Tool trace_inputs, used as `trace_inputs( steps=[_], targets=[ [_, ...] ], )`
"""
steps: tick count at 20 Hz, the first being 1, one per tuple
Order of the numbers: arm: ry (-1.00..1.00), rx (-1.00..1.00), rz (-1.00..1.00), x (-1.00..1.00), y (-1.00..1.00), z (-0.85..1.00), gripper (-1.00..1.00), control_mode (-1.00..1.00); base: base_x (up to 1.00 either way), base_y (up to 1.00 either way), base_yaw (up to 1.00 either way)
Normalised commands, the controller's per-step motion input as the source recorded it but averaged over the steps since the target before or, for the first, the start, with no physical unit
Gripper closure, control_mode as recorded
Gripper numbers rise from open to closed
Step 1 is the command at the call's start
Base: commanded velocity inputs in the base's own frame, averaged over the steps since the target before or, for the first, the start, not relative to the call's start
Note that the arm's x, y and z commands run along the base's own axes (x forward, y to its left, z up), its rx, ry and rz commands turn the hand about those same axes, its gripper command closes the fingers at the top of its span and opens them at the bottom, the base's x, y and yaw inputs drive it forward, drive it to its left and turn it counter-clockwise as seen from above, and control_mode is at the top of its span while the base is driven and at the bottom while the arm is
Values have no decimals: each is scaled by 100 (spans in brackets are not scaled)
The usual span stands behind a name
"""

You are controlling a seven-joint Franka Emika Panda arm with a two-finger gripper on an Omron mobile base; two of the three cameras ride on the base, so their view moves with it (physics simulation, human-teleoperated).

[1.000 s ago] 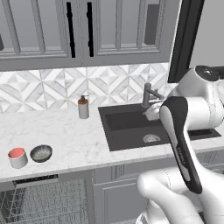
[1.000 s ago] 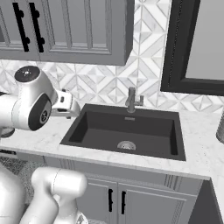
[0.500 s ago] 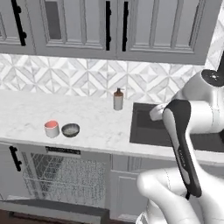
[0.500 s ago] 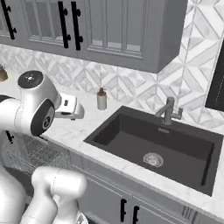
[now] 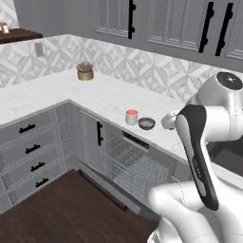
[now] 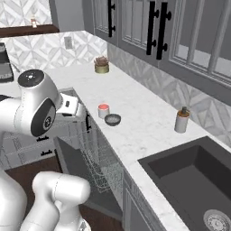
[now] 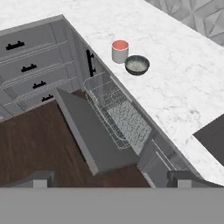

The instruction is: Pick up the cup and bowl from the counter, place them in the dishwasher, and close the dishwasher door.

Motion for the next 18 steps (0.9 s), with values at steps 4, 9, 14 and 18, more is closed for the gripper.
trace_inputs(
  steps=[4, 9, 14, 18],
  targets=[
    [0, 0, 0, 0, 0, 0, -100, 100, -42, -13, 52],
    [0, 0, 0, 0, 0, 0, -100, 100, 35, -5, 9],
    [0, 0, 0, 0, 0, 0, -100, 100, 41, -18, 2],
    [0, 0, 0, 0, 0, 0, -100, 100, 74, -45, 9]
  ],
)
